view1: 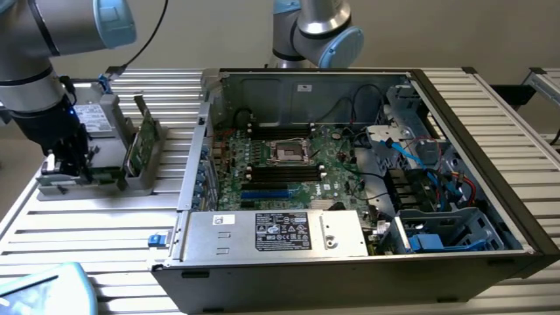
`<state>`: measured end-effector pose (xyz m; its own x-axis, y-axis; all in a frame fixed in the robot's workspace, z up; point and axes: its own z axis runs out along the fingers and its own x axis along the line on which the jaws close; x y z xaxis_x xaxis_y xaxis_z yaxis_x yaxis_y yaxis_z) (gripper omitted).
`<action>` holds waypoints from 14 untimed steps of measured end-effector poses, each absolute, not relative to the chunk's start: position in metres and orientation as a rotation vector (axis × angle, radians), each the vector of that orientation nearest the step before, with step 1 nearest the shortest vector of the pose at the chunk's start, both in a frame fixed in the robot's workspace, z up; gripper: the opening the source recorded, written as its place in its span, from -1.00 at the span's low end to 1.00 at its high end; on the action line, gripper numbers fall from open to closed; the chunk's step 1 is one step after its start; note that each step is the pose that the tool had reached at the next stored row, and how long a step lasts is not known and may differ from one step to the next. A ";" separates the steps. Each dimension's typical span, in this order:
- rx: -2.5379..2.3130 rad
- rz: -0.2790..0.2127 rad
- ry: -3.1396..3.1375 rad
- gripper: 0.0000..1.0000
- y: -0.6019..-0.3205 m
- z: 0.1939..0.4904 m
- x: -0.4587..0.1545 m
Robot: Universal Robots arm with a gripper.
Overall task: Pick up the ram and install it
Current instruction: 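Pick up the ram and move it above insertion slot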
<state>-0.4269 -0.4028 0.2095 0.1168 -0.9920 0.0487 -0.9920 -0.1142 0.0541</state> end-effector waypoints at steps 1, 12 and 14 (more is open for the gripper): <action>2.292 0.000 -2.041 -0.72 -0.403 0.211 -0.427; 2.295 -0.006 -2.043 -0.72 -0.403 0.241 -0.427; 2.296 -0.006 -2.044 -0.72 -0.403 0.245 -0.427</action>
<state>-0.4268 -0.4028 0.2447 0.1168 -0.9923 0.0422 -0.9920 -0.1145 0.0535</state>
